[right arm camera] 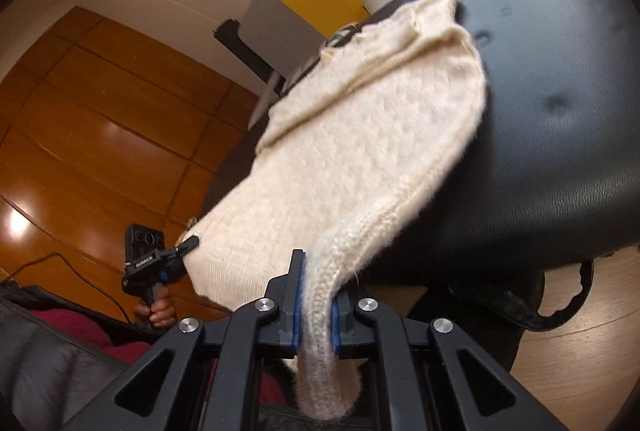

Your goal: Fold clothes

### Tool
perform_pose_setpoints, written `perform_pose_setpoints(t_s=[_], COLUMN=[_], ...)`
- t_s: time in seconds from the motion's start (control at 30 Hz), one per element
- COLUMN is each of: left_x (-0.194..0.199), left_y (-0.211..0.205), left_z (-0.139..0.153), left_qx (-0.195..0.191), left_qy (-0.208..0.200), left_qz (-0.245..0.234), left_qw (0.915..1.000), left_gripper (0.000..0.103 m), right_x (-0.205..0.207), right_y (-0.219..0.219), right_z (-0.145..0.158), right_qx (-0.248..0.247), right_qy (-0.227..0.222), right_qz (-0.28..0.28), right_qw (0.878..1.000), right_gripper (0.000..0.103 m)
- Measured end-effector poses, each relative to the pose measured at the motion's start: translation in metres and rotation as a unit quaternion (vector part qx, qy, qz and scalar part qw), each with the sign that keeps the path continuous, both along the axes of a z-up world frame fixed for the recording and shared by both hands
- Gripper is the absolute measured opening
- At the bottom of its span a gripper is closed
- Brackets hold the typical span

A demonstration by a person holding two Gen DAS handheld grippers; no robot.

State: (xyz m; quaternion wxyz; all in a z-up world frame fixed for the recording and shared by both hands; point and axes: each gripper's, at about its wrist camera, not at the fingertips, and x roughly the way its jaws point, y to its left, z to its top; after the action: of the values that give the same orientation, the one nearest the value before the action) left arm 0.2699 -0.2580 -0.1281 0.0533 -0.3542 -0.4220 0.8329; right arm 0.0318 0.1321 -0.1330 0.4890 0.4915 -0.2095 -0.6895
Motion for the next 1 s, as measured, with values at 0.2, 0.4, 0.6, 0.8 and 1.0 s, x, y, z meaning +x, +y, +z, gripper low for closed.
perform_pose_setpoints(t_s=[0.2,0.4,0.6,0.8,1.0], left_x=[-0.021,-0.072,-0.153,-0.255,-0.28], left_y=[-0.018,-0.055,-0.088,-0.137,-0.166], left_z=[0.027,0.051,0.066,0.023,-0.006], left_qx=[0.044,0.063,0.038,0.025,0.085], left_qy=[0.042,0.087,0.097,0.008,-0.016], left_qz=[0.007,0.017,0.009,0.053,0.084], left_qw=[0.9981,0.994,0.9945,0.9983,0.9927], left_gripper=[0.011,0.011,0.011,0.011,0.011], right_x=[-0.037,-0.09,-0.187,-0.28,-0.307], right_y=[-0.009,-0.039,-0.075,-0.125,-0.123], right_z=[0.029,0.053,0.06,0.017,-0.031], right_qx=[-0.063,-0.061,-0.053,0.018,-0.012], right_qy=[0.017,0.036,0.028,-0.026,-0.131], right_qz=[-0.008,-0.01,-0.047,-0.088,-0.103], right_qw=[0.998,0.997,0.997,0.996,0.986], right_gripper=[0.009,0.009,0.009,0.009,0.018])
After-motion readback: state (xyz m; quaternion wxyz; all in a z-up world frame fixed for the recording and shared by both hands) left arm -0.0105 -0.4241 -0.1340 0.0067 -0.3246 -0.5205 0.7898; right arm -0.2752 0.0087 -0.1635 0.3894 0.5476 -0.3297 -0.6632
